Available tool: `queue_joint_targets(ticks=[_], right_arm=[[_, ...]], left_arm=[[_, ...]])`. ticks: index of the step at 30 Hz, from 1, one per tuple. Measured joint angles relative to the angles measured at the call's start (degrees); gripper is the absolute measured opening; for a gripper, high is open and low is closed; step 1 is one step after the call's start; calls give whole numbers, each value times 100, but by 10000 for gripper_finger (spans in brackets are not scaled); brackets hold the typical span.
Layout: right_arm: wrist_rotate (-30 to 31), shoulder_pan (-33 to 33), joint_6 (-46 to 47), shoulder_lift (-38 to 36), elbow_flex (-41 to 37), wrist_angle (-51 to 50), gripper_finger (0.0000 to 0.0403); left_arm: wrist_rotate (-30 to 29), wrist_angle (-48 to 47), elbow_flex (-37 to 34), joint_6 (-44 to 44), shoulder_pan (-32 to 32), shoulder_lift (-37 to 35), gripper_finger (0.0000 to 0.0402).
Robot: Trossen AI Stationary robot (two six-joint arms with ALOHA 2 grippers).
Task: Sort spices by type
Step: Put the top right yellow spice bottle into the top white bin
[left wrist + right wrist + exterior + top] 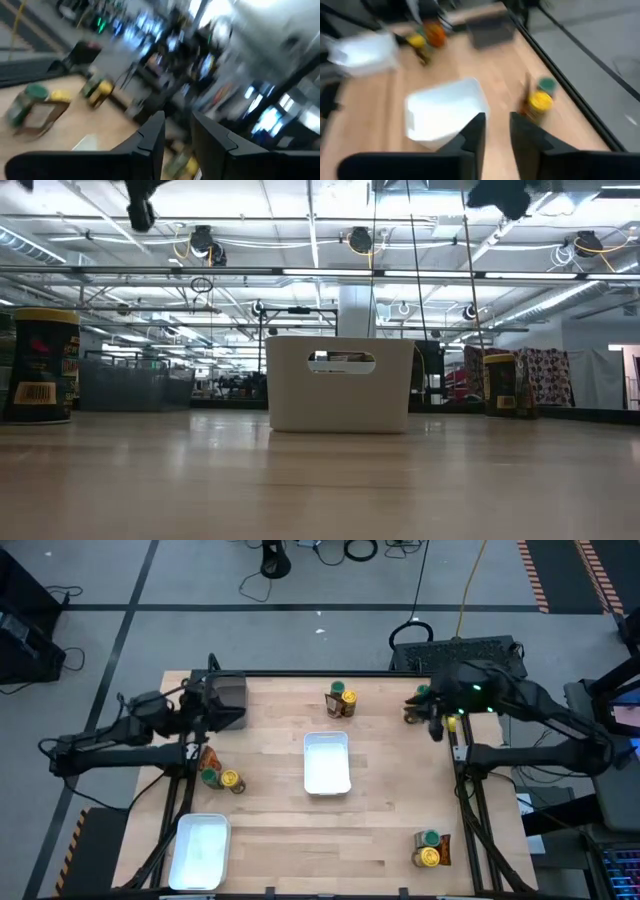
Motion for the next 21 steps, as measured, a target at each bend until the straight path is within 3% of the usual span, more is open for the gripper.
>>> queue_joint_targets(ticks=[4, 7, 13, 21], right_arm=[[425, -308, -109, 800, 532, -1020, 140], [527, -567, -58, 1381, 780, -1763, 181], [743, -1068, 1132, 2305, 869, -2371, 236], [947, -1445, 2440, 2991, 872, -2548, 234]], left_arm=[[82, -1565, 1004, 795, 0, 528, 98], [80, -2239, 1398, 1446, 0, 714, 98], [95, -2341, 1440, 1809, 0, 737, 98], [140, -2355, 1440, 1808, 0, 737, 98]])
